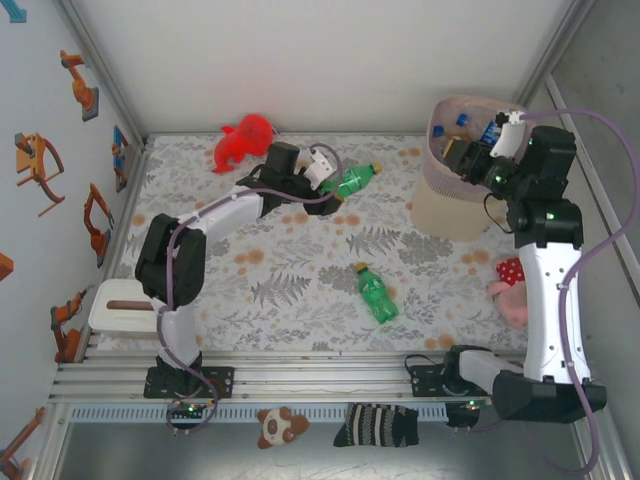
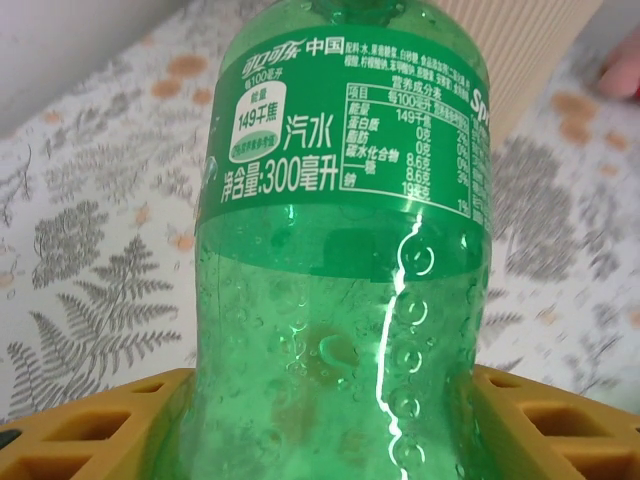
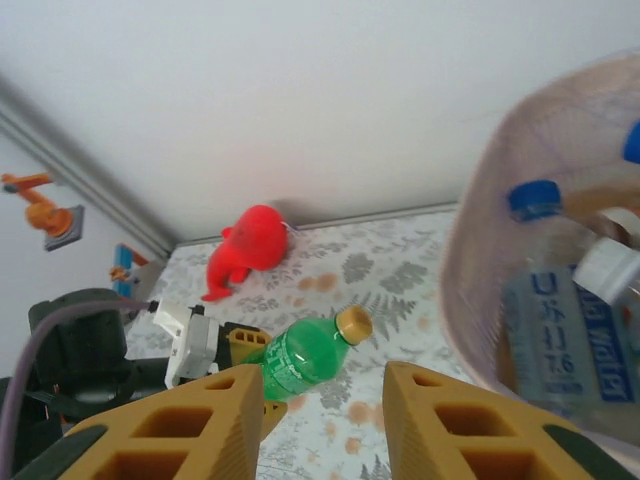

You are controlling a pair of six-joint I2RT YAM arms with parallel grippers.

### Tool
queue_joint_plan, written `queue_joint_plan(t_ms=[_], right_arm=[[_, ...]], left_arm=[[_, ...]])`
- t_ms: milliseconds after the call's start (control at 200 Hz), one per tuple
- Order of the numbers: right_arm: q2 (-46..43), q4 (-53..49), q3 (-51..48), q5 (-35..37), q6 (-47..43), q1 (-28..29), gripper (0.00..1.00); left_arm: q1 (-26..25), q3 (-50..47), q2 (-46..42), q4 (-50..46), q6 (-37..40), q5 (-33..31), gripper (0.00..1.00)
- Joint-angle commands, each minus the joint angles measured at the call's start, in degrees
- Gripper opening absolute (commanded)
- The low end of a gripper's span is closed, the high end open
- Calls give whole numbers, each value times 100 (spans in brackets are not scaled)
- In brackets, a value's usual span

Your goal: Put the plastic bottles in the bin

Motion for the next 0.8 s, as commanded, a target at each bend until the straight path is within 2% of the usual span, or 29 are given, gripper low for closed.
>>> queue_joint_plan(t_ms=[0,230,406,576,796], right_arm=[[-151,902,-156,-418,529,169,41],[-143,1508,-250,-509,939,532,54],[-15,2082,-324,-688,1464,725,57],[197,2638,-259,-838,1811,980,58],[482,2769,-50,-912,1899,1279,57]], left_arm=[[-92,-265,-447,747,-1015,482,53],[-263,-737,-1104,1981,-2368,716,53],[-412,-1021,-1484,2841,-3143,861,52],[-613,-1124,-1764,3155,-3443,909,51],[-831,-1080,-1916,3262,-3556,906,51]])
